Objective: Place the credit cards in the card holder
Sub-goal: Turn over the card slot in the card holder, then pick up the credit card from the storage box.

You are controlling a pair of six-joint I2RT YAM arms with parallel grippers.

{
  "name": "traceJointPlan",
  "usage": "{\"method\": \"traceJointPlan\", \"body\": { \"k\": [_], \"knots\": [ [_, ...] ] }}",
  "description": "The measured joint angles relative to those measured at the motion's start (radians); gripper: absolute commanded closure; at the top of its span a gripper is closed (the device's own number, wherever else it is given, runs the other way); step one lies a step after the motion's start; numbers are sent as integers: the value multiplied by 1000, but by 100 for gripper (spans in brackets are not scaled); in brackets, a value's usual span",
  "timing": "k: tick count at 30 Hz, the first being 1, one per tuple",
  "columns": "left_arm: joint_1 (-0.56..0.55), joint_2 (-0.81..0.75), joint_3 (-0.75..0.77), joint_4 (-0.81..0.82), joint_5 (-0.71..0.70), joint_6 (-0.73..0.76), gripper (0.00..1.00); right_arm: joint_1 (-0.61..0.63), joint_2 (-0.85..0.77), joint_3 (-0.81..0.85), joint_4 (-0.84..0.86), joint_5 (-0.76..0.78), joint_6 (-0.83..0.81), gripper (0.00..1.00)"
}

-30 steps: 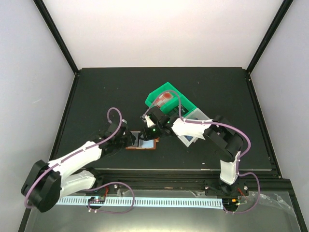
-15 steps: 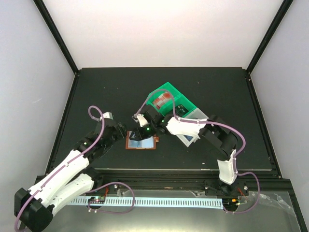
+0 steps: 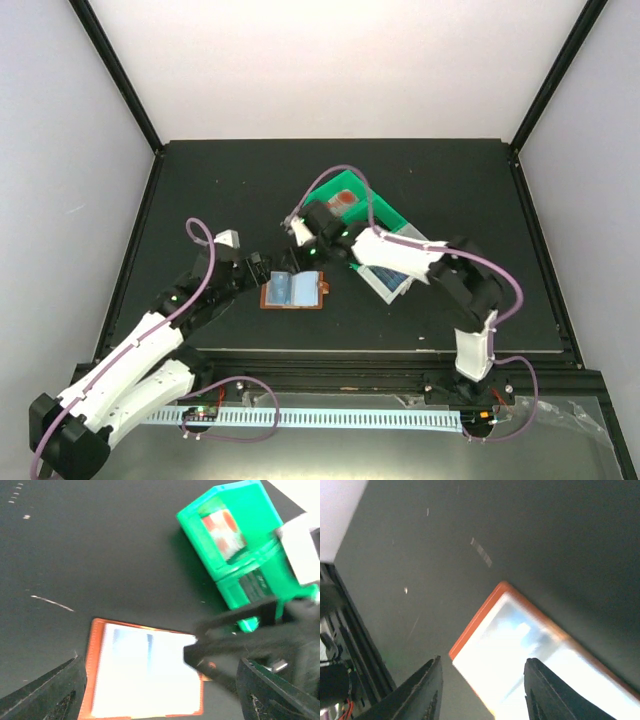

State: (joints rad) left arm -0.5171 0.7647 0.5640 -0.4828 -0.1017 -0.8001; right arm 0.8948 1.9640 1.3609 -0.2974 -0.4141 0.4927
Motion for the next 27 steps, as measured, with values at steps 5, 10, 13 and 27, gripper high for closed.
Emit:
{"method": "traceJointPlan", "body": {
  "k": [5,10,13,27],
  "knots": [
    [1,-20,-10,83,87,32,6,-107,-190,2,-79,102,-114,46],
    [1,-5,-18,173,172,69,1,-257,-291,27,-186,211,-241,39],
    [1,51,-18,238,231,87,1,-331,-292,51,-273,294,-311,39],
    [1,397,6,443,471,118,1,-432,-329,-149,-507,564,-360,47]
  ]
}}
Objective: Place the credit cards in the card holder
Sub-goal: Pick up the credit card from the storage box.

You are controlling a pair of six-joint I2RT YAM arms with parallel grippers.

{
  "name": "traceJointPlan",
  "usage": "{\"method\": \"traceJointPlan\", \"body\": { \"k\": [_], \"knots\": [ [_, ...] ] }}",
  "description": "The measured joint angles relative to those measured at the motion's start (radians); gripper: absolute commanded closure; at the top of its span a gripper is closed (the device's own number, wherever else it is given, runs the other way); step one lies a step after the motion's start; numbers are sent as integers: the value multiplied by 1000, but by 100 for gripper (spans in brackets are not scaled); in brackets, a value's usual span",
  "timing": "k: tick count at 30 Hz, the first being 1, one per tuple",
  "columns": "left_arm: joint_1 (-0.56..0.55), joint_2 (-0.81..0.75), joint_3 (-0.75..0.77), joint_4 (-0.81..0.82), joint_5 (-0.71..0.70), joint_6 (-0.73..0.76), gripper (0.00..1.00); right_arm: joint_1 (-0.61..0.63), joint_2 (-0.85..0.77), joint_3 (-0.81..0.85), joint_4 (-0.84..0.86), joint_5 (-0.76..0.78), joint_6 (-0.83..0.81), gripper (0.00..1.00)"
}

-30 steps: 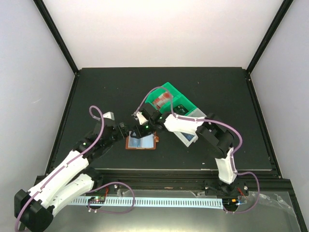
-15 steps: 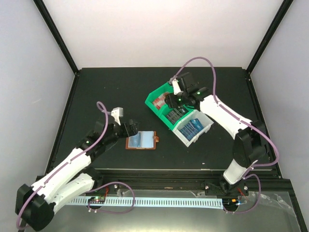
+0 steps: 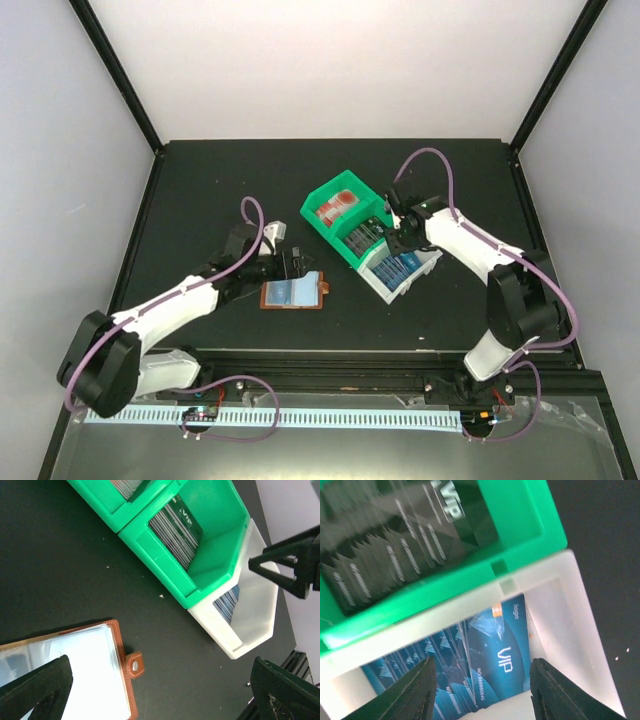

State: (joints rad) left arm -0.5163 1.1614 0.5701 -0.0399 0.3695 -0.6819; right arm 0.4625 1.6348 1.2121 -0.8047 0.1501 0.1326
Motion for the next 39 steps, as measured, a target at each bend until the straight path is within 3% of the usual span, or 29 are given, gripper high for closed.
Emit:
{"method": "traceJointPlan", "body": {
  "k": [11,22,39],
  "knots": [
    [-25,280,130,83,7,-52,1,-23,138,-35,27,10,7,45],
    [-61,436,219,151,26,-87,1,-68,163,-50,65,0,43,57],
    [-73,497,229,169,39,-101,1,-136,150,-60,82,-109,74,62]
  ]
}}
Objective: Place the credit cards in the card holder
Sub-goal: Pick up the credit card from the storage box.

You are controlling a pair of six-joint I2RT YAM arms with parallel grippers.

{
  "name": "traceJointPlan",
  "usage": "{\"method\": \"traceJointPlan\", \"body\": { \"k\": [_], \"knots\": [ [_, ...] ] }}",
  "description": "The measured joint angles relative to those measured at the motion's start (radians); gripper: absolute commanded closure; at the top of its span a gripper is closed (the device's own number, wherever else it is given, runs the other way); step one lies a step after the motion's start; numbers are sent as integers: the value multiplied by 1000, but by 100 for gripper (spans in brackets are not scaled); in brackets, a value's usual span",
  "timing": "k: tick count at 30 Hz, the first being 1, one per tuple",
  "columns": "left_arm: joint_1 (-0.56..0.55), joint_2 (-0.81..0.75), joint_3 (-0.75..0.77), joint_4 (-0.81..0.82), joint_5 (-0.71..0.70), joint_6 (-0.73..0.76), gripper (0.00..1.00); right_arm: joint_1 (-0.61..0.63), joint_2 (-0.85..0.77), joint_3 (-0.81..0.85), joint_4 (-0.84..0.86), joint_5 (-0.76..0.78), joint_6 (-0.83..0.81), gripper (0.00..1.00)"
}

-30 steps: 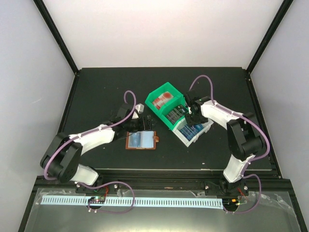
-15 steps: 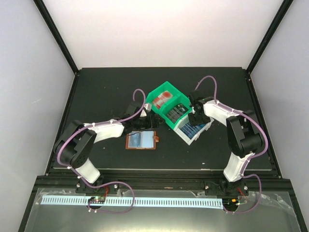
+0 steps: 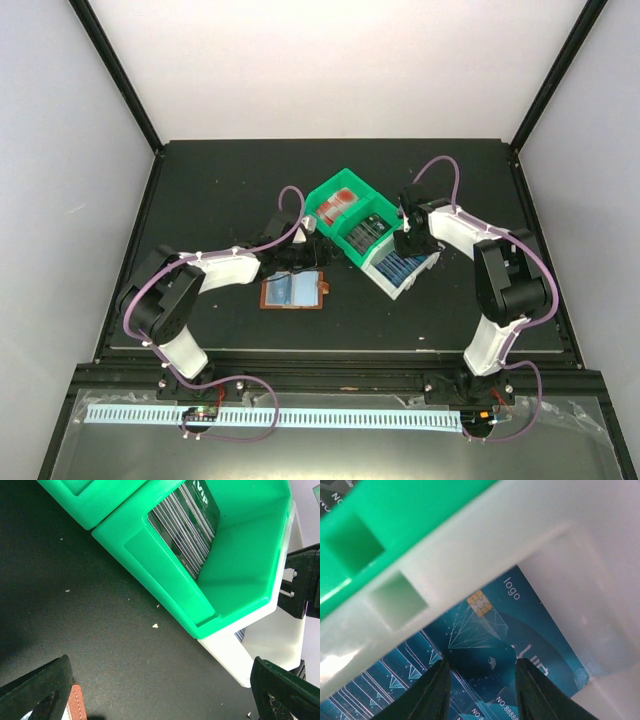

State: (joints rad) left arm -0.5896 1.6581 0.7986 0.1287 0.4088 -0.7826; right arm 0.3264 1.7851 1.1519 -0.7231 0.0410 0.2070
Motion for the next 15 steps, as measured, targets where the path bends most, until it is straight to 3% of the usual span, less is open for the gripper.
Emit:
{"method": "traceJointPlan", "body": {
  "k": [15],
  "knots": [
    [-1,1,0,0,1,0,1,-13,-16,4,-21,-24,-3,61]
  ]
}}
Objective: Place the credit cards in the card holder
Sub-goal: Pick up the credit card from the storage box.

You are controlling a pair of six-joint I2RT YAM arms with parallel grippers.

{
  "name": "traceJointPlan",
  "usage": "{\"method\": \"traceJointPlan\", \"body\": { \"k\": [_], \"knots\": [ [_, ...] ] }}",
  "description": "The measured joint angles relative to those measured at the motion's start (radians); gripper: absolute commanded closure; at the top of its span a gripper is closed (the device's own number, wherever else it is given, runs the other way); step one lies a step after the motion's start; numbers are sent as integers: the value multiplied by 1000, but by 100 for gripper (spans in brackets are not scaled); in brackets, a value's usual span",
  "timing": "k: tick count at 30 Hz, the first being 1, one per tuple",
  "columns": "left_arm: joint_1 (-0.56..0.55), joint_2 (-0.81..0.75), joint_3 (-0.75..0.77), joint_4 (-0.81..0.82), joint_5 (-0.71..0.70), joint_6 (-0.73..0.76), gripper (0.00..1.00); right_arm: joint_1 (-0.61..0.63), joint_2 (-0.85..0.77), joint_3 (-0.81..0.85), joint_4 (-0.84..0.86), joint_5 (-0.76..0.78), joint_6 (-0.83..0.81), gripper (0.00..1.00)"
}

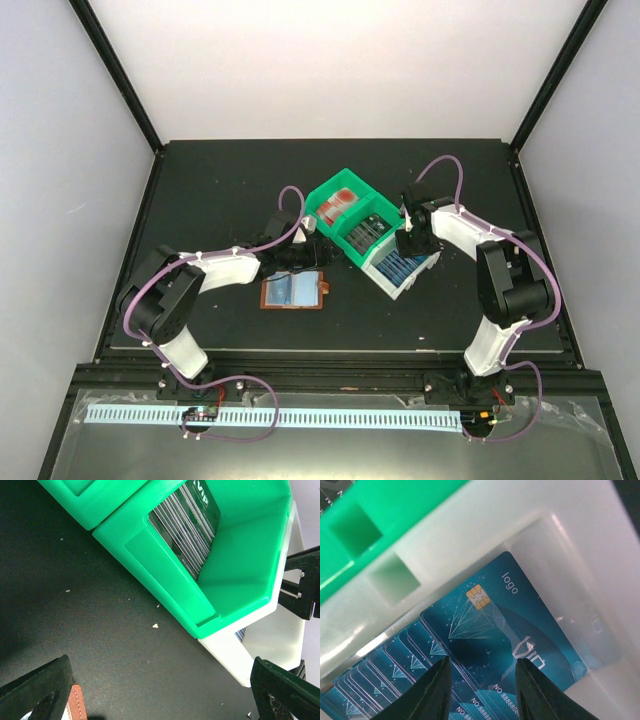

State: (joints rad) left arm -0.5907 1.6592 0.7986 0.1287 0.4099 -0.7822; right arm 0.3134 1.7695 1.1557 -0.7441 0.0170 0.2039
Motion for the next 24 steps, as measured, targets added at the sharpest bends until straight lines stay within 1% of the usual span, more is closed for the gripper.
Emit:
{"method": "traceJointPlan", "body": {
  "k": [6,11,14,18,24],
  "knots": [
    [0,0,0,0,1,0,1,-1,0,0,3,-17,0,58],
    [0,6,4,-1,2,0,1,-1,10,3,6,-26,0,58],
    [0,34,28,0,7,-6,1,-1,19,5,14,-25,1,61],
    [-3,87,68,8,13,-25,1,-1,19,5,14,-16,5,70],
    [-20,129,108,18,-6,-63,2,-1,19,5,13,-9,13,72]
  ]
}}
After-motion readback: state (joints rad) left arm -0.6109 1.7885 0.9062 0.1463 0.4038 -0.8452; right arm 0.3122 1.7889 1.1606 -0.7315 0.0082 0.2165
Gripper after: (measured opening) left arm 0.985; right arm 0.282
